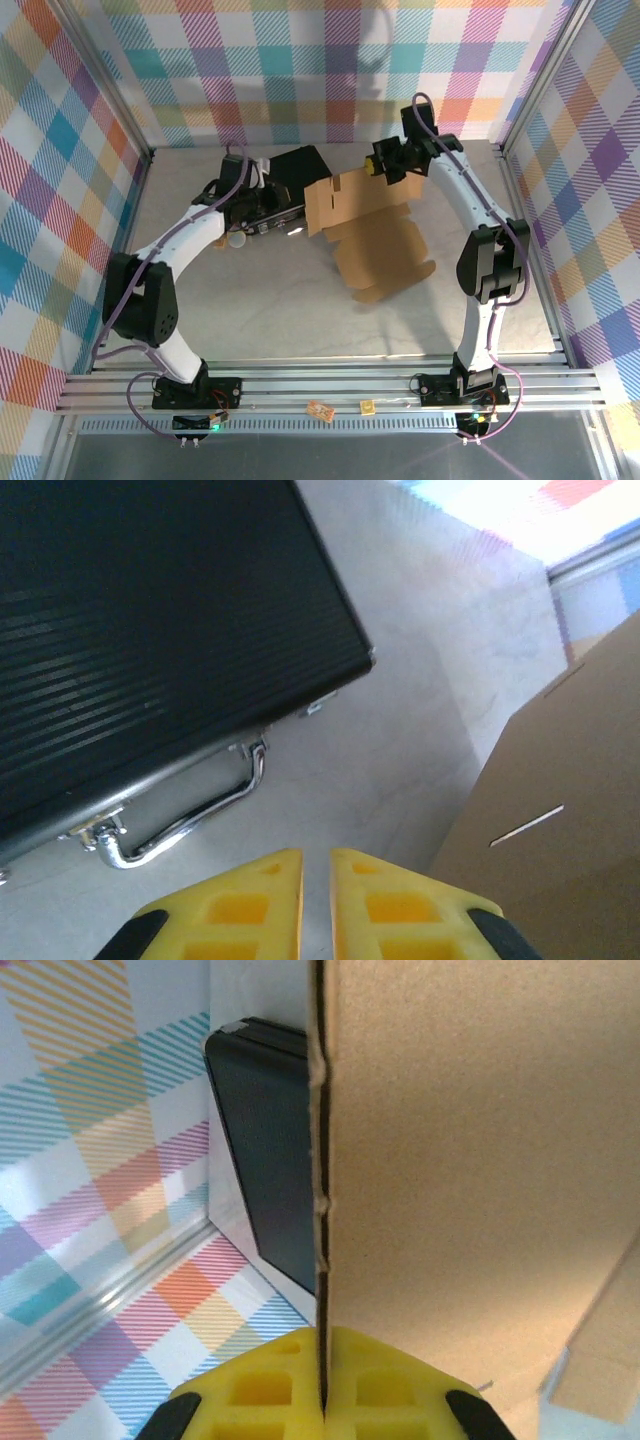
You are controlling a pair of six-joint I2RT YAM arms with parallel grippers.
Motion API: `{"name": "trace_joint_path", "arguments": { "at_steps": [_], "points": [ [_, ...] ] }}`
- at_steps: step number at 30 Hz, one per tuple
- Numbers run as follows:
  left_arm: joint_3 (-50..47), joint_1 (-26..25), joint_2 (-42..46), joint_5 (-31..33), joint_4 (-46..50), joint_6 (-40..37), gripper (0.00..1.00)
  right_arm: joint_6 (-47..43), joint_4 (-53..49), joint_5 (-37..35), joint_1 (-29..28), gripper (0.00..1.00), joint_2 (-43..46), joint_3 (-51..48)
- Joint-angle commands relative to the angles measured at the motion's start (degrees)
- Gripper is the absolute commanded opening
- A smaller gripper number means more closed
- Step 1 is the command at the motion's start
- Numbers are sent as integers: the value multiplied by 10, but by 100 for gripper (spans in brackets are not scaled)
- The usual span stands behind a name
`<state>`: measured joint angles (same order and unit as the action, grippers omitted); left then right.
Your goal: Fold the paper box
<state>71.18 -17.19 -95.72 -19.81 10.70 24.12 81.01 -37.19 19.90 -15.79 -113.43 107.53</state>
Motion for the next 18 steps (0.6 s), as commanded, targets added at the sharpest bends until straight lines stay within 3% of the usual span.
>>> {"name": "trace_joint_path", "arguments": {
  "at_steps": [1,6,9,14,18],
  "points": [
    [-31,-8,19,-17,-35,-9,17,-65,105,41,-6,0,49,-70],
    [-71,-11,51,14,-22,-4,19,-49,237,53,-22,0,87,-183],
    [-59,-11,61,18,11,12,39,-47,254,55,-30,0,89,-195],
    [-2,-33,90,42,88,27,56,-62,243,45,-33,0,96,-202],
    [77,-41,69,64,172,56,58,-47,378,71,-34,0,99,-254]
  ]
}}
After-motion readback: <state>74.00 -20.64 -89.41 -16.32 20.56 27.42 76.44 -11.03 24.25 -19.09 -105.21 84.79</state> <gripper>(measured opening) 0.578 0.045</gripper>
